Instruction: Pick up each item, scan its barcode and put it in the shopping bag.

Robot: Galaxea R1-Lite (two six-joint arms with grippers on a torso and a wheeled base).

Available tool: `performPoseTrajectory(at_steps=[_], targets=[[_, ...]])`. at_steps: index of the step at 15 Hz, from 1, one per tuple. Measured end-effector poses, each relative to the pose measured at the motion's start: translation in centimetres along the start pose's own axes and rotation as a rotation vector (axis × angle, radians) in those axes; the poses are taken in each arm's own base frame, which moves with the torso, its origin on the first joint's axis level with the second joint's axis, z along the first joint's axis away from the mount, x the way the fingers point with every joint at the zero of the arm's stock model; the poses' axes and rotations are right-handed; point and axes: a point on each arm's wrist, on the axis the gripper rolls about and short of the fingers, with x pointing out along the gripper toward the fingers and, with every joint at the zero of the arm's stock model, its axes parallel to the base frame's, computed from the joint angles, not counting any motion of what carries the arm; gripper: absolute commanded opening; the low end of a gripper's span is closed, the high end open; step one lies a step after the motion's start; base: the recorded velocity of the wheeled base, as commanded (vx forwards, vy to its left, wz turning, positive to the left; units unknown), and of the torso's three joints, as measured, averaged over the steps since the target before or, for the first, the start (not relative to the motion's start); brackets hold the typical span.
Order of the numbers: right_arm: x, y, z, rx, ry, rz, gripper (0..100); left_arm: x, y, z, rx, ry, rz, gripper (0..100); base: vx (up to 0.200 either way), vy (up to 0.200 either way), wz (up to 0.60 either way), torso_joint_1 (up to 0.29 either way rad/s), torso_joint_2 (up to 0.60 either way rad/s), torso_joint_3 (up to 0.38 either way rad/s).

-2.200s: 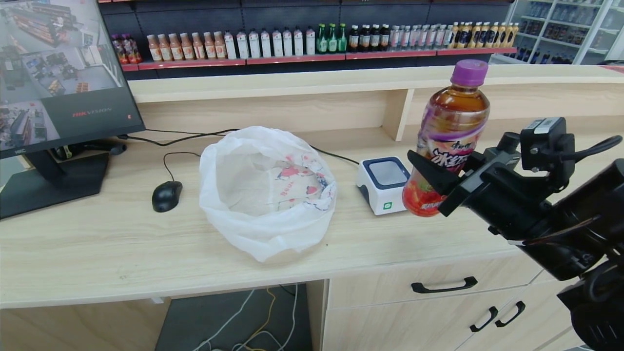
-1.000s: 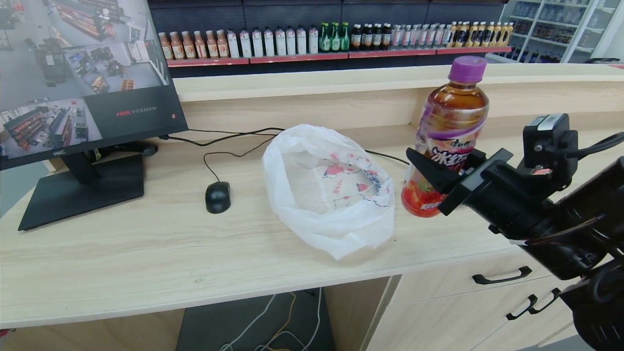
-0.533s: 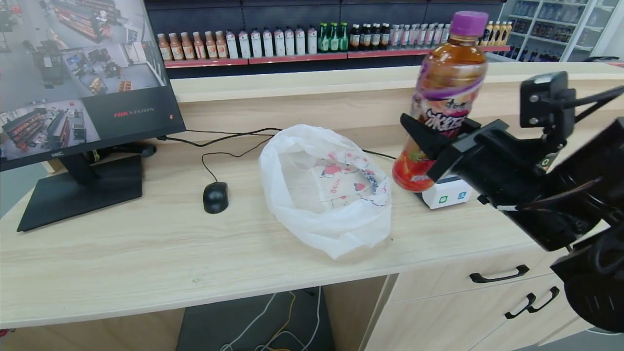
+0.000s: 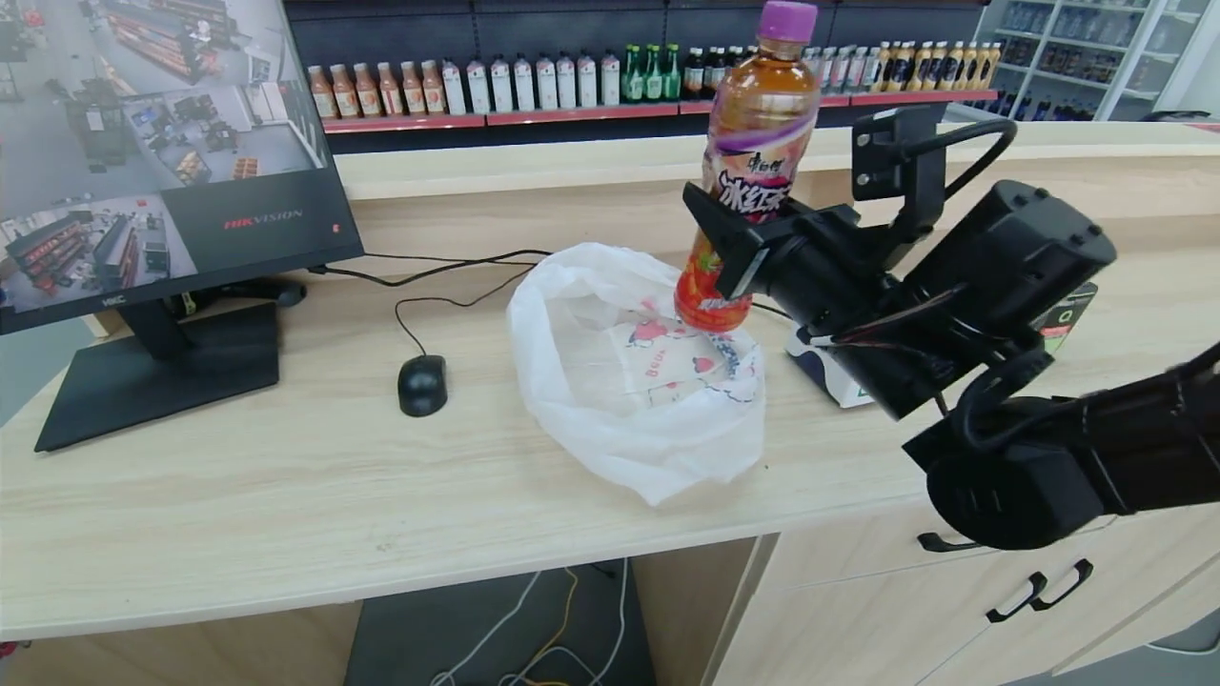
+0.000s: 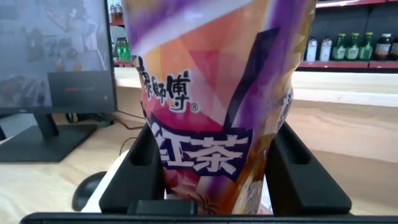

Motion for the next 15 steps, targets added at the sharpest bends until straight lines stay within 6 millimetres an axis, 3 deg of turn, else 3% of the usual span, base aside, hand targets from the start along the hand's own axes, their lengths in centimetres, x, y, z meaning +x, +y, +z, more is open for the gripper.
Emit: performPoseTrajectory(at_steps=[15], targets=[[5.7,0.5,-7.5,0.054,0.077,0.007,0,0.0,0.0,0.0,0.000,0.000,0.000,100,0.000,0.000,0.00,0.000,0.00,0.000]])
